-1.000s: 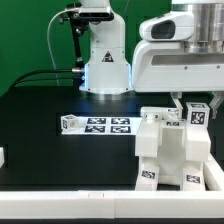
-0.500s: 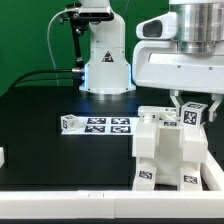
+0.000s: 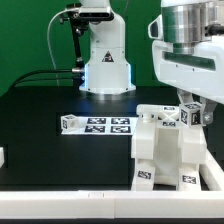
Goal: Assemble chair
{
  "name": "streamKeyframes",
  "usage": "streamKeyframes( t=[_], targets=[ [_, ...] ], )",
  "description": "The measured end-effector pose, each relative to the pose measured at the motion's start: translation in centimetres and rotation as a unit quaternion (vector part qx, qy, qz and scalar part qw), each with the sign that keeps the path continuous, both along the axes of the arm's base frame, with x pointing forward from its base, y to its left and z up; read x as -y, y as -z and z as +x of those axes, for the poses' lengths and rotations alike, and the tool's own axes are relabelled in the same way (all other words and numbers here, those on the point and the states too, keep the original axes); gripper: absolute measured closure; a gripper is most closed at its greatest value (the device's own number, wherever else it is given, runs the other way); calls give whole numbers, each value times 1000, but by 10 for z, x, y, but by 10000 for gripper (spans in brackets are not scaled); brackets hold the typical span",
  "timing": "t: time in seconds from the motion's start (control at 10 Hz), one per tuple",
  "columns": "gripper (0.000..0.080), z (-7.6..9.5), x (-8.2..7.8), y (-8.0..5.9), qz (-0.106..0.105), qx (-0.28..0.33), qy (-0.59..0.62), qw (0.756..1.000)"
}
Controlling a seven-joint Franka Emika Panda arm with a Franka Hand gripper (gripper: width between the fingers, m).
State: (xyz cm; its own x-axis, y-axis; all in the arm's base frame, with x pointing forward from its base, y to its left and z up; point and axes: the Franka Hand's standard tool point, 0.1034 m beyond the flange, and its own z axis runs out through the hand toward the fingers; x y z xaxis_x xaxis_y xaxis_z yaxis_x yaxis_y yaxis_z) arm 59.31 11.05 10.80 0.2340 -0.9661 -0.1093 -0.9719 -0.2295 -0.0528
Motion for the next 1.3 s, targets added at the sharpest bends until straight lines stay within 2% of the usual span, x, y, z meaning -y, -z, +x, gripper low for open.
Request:
streamKeyframes(
  t=[0.3,0.4,0.5,0.6,0.7,0.8,1.1,1.3],
  targets=[
    [519,0,0,1,0,-4,53,999],
    [423,0,0,1,0,-4,53,999],
    [243,0,0,1,0,-4,52,999],
    [243,0,0,1,0,-4,52,999],
    [169,0,0,1,0,-4,52,999],
    [156,0,0,1,0,-4,50,999],
    [151,1,3,-9,-3,15,-129,992],
    [151,-1,2,-8,-5,12,-178,984]
  ],
)
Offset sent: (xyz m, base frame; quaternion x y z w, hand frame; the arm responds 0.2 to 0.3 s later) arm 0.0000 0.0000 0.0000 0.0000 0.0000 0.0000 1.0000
